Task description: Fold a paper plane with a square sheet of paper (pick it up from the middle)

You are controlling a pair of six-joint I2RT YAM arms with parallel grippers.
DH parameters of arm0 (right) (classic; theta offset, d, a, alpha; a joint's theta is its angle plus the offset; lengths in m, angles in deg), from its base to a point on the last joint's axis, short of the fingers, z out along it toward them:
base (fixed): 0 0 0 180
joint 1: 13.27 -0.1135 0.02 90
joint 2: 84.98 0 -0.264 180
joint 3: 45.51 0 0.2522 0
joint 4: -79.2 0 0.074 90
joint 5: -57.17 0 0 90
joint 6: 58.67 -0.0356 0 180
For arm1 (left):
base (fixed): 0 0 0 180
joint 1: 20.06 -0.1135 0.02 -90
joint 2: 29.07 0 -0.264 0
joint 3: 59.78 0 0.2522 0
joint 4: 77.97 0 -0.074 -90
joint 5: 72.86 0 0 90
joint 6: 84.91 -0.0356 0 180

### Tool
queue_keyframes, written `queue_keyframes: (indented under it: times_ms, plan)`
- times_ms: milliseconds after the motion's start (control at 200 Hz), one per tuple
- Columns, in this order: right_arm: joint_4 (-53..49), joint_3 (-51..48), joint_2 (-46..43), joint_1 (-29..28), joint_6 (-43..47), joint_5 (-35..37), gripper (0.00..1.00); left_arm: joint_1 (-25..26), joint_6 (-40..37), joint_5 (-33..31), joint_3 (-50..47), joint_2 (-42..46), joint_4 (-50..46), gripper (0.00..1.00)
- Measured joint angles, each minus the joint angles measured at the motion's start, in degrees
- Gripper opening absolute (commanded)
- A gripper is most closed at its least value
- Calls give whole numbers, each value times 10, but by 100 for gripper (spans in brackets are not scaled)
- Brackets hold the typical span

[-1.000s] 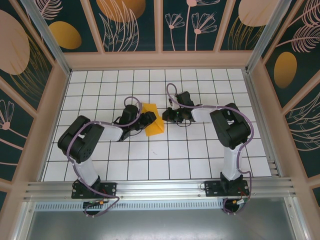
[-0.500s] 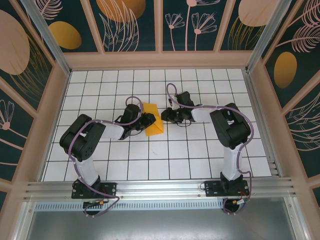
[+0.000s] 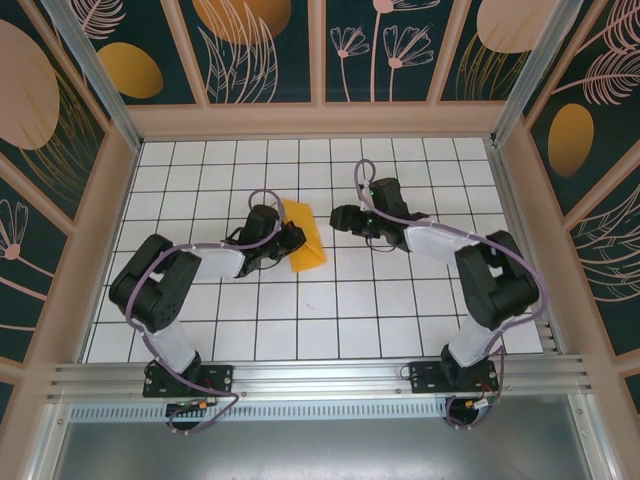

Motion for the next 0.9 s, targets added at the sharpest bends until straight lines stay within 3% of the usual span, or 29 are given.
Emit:
queue_keyframes:
  times_ms: [230,435,691,901]
  plan:
    - [12,-75,-115,28,-5,93,71,0,-110,-98,95,97,-179,0]
    - [13,-114,-179,49,-11,156,76,18,-214,-272,205,98,-348,0]
    - [0,-152,-228,94,-56,190,78,74,-268,-483,309,-35,-465,0]
    - [-24,-153,-257,144,-96,191,78,110,-277,-597,385,-172,-528,0]
